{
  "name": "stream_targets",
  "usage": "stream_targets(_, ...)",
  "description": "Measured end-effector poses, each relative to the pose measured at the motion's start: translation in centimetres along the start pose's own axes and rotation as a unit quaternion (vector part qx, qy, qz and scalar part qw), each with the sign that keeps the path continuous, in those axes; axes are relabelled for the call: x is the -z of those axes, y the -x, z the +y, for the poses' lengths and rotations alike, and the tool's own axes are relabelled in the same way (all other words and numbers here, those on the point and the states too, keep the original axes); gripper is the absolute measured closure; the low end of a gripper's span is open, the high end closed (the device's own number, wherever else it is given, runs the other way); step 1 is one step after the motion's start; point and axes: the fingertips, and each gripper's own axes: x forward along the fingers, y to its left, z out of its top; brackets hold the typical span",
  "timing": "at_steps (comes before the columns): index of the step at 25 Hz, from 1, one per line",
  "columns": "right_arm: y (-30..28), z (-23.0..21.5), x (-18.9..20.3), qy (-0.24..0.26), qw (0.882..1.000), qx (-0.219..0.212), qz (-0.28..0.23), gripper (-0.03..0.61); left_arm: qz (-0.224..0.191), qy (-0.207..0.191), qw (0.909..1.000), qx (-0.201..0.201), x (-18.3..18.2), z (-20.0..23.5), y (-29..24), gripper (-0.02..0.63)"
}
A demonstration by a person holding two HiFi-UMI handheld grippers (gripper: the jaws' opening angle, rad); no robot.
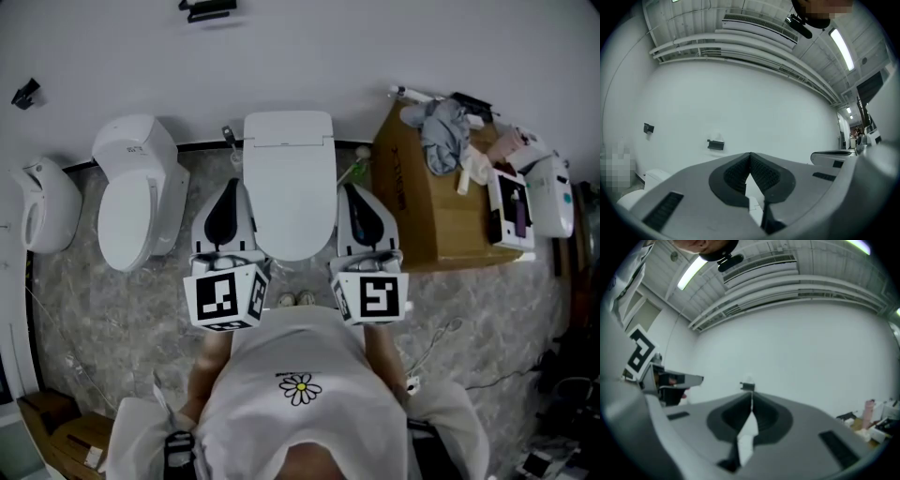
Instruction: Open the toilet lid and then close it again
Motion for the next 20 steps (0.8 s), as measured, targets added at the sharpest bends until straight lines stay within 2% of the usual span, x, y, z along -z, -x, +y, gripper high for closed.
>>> stream_targets(20, 0.46, -0.03, 0.27, 0.007, 1.000, 0.004, 0.010, 0.548, 0.004, -0.001, 1.0000, 0.002, 0.38, 0.16, 0.46, 0.595)
